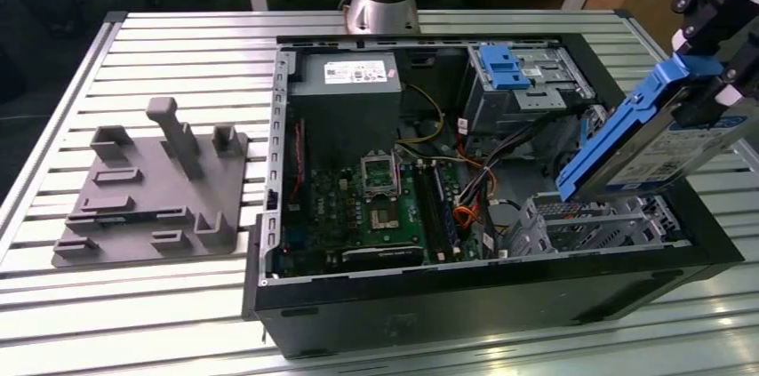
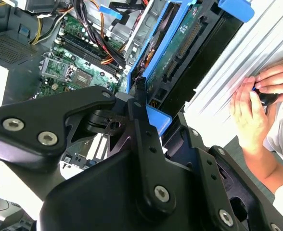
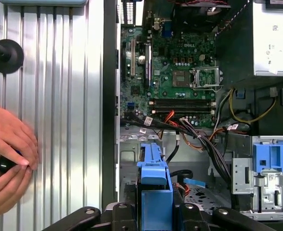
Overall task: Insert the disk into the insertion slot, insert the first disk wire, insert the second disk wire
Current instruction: 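Insert the disk into the insertion slot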
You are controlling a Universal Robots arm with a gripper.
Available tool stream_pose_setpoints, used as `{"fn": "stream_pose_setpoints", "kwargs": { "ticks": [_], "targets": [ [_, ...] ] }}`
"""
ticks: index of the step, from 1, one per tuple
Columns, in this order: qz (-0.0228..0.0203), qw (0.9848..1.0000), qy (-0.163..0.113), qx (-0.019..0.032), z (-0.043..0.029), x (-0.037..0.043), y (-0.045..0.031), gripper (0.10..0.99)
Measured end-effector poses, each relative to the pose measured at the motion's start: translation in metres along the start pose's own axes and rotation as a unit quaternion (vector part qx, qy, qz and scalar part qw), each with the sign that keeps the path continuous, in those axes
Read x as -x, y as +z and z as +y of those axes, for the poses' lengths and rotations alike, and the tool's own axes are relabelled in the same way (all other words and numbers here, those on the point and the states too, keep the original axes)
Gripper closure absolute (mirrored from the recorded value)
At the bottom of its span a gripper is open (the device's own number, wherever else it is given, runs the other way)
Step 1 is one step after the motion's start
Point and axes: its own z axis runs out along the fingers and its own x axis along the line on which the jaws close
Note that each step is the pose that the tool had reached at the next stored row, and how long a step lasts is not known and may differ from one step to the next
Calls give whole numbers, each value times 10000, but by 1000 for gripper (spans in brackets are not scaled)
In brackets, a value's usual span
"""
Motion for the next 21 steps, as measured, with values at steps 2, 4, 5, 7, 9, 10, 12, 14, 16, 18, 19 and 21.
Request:
{"fn": "stream_pose_setpoints", "kwargs": {
  "ticks": [2, 4, 5, 7, 9, 10, 12, 14, 16, 18, 19, 21],
  "targets": [
    [-1, 10000, 0, 0, 0, 16, 6, 722],
    [0, 10000, 0, 0, 0, 31, 11, 722],
    [-1, 10000, -1, 0, 0, 36, 15, 722],
    [0, 10000, -2, 0, 0, 42, 24, 722],
    [0, 10000, -4, 0, -1, 46, 35, 722],
    [0, 10000, -5, 0, -1, 49, 40, 722],
    [-1, 10000, -7, 0, -1, 53, 51, 722],
    [-1, 10000, -9, 0, -2, 55, 62, 722],
    [0, 10000, -10, 0, -2, 56, 73, 722],
    [-1, 10000, -11, 0, -2, 56, 85, 722],
    [0, 10000, -11, 0, -3, 57, 90, 722],
    [1, 10000, -11, 0, -3, 61, 101, 722]
  ]
}}
